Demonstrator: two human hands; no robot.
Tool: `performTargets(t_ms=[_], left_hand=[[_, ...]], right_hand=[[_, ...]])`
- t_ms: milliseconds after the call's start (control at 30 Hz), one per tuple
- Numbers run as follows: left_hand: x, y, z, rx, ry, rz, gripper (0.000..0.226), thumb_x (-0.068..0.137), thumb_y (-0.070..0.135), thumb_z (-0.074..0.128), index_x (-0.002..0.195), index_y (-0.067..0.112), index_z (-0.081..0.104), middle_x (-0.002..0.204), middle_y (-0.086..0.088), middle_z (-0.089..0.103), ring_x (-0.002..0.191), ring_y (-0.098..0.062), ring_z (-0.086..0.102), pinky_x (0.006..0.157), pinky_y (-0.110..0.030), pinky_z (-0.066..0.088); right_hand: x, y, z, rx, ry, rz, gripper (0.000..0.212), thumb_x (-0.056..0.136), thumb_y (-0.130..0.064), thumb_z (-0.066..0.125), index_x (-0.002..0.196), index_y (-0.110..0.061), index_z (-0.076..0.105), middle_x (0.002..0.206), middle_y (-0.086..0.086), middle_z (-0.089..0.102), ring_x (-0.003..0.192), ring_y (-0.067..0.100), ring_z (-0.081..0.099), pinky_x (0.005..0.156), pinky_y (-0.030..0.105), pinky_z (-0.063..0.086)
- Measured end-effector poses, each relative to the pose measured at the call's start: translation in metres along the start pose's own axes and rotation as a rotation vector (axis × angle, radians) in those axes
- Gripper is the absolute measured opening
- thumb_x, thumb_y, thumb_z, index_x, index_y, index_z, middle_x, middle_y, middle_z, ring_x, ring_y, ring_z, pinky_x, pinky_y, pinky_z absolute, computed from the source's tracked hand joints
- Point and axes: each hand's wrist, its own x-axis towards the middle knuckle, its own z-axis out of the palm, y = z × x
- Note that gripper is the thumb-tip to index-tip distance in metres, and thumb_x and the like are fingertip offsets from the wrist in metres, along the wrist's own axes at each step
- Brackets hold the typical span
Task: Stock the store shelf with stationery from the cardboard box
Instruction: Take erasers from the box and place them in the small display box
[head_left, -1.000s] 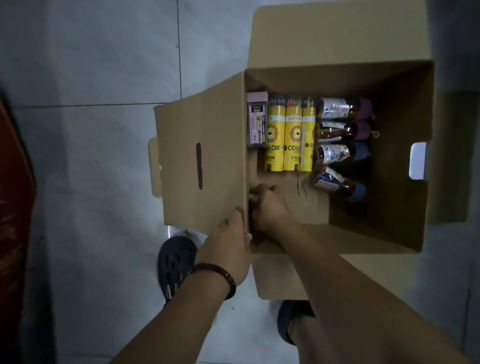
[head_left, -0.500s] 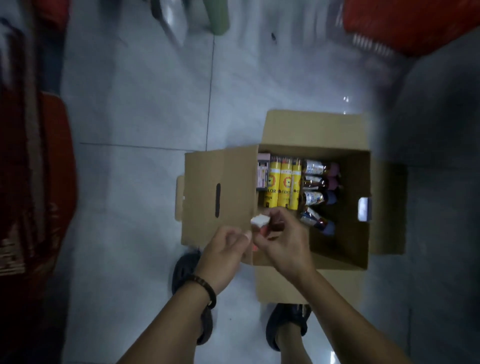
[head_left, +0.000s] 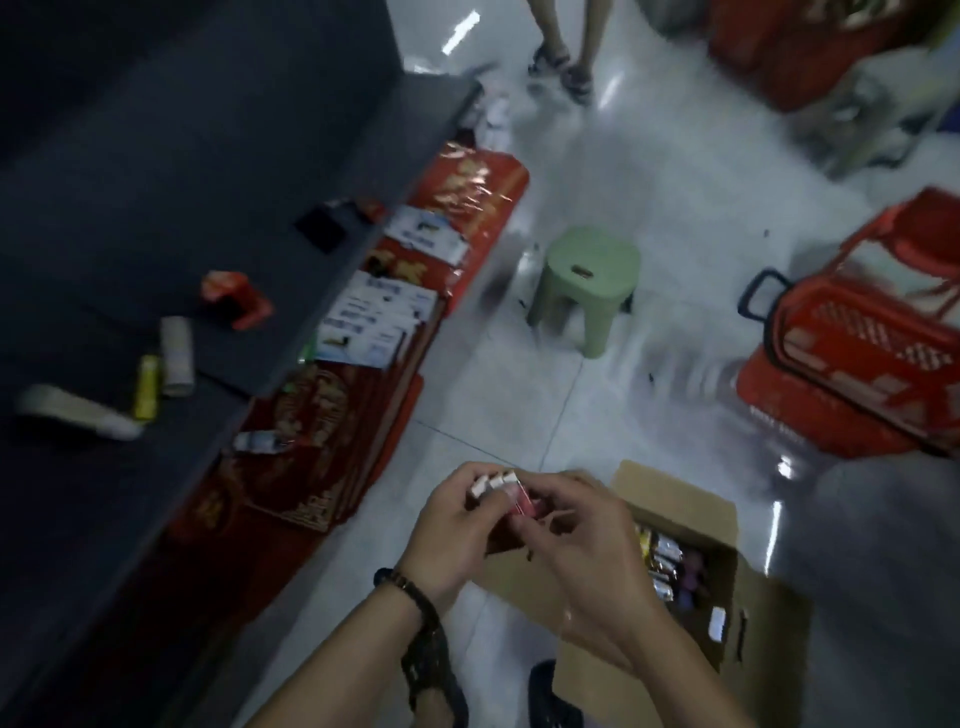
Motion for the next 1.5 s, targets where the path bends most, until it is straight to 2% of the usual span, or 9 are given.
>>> performTargets(t_ms=[100,200,300,500,667,833,1067,1200,1500], left_hand=[[-0.069,0.048,-0.035,-0.076,0.010,0.038,0.018,0.098,0.023,0.070,0.111,0.010,0.070,0.114,-0.020,0.074,0.106,-0.035,0.073,0.084,-0.047,0.061],[-0.137,0.085,-0.080,-0.176,0.068,0.085,0.019,0.099,0.020,0.068,0.111,0.005,0.070,0.102,-0.018,0.074,0.089,-0.027,0.072,0.079,-0.041,0.060],[-0.203,0.108,-0.133,-0.295,0.139,0.127,0.023,0.100,0.013,0.066,0.118,-0.002,0.066,0.099,-0.025,0.071,0.084,-0.031,0.069,0.075,-0.040,0.059],[-0.325,0.122,-0.258,-0.464,0.357,0.306,0.017,0.102,0.003,0.055,0.111,-0.003,0.068,0.094,-0.027,0.070,0.076,-0.032,0.066,0.064,-0.037,0.053],[-0.425,0.112,-0.371,-0.515,0.392,0.440,0.027,0.097,0.015,0.068,0.117,-0.004,0.065,0.102,-0.026,0.068,0.072,-0.028,0.062,0.059,-0.033,0.049],[-0.500,0.099,-0.469,-0.463,0.551,0.523,0.017,0.103,0.011,0.061,0.110,-0.003,0.065,0.096,-0.020,0.070,0.071,-0.026,0.062,0.059,-0.032,0.049],[-0.543,0.095,-0.574,-0.497,0.657,0.550,0.012,0.103,0.009,0.060,0.102,0.006,0.071,0.094,-0.022,0.069,0.066,-0.025,0.061,0.056,-0.031,0.047],[-0.545,0.101,-0.628,-0.477,0.716,0.528,0.019,0.102,0.002,0.058,0.121,0.000,0.064,0.095,-0.020,0.069,0.069,-0.024,0.063,0.058,-0.030,0.049],[-0.517,0.146,-0.731,-0.368,0.902,0.505,0.024,0.103,0.011,0.063,0.124,0.002,0.057,0.112,-0.017,0.078,0.093,-0.036,0.076,0.073,-0.036,0.059]], right_hand=[[-0.018,-0.076,0.013,0.095,-0.095,-0.037,0.032,0.085,-0.013,0.088,0.105,-0.038,0.083,0.100,-0.006,0.072,0.091,0.017,0.073,0.082,0.042,0.061],[-0.035,-0.140,0.045,0.098,-0.210,-0.106,0.034,0.077,-0.007,0.093,0.096,-0.034,0.085,0.095,0.000,0.075,0.085,0.026,0.074,0.080,0.048,0.061],[-0.049,-0.203,0.090,0.083,-0.307,-0.163,0.033,0.071,-0.001,0.095,0.085,-0.029,0.085,0.084,0.005,0.077,0.075,0.036,0.072,0.069,0.041,0.059],[-0.096,-0.329,0.224,-0.062,-0.561,-0.395,0.028,0.072,-0.014,0.094,0.090,-0.033,0.084,0.092,-0.009,0.079,0.087,0.010,0.075,0.084,0.034,0.060],[-0.148,-0.412,0.340,-0.137,-0.661,-0.582,0.026,0.071,-0.016,0.097,0.089,-0.031,0.084,0.090,-0.015,0.078,0.083,0.002,0.073,0.075,0.016,0.054],[-0.199,-0.451,0.447,-0.096,-0.736,-0.798,0.024,0.076,-0.023,0.096,0.096,-0.032,0.085,0.098,-0.013,0.074,0.090,0.011,0.074,0.075,0.024,0.058],[-0.206,-0.494,0.563,-0.129,-0.844,-0.934,0.024,0.082,-0.016,0.091,0.101,-0.029,0.086,0.102,-0.016,0.072,0.090,0.012,0.073,0.076,0.026,0.060],[-0.184,-0.520,0.626,-0.146,-0.846,-1.082,0.023,0.084,-0.012,0.089,0.102,-0.026,0.086,0.102,-0.019,0.073,0.093,0.006,0.073,0.080,0.022,0.059],[-0.084,-0.598,0.768,-0.118,-0.746,-1.052,0.009,0.084,-0.016,0.088,0.092,-0.020,0.085,0.095,-0.017,0.075,0.092,-0.003,0.070,0.083,0.018,0.057]])
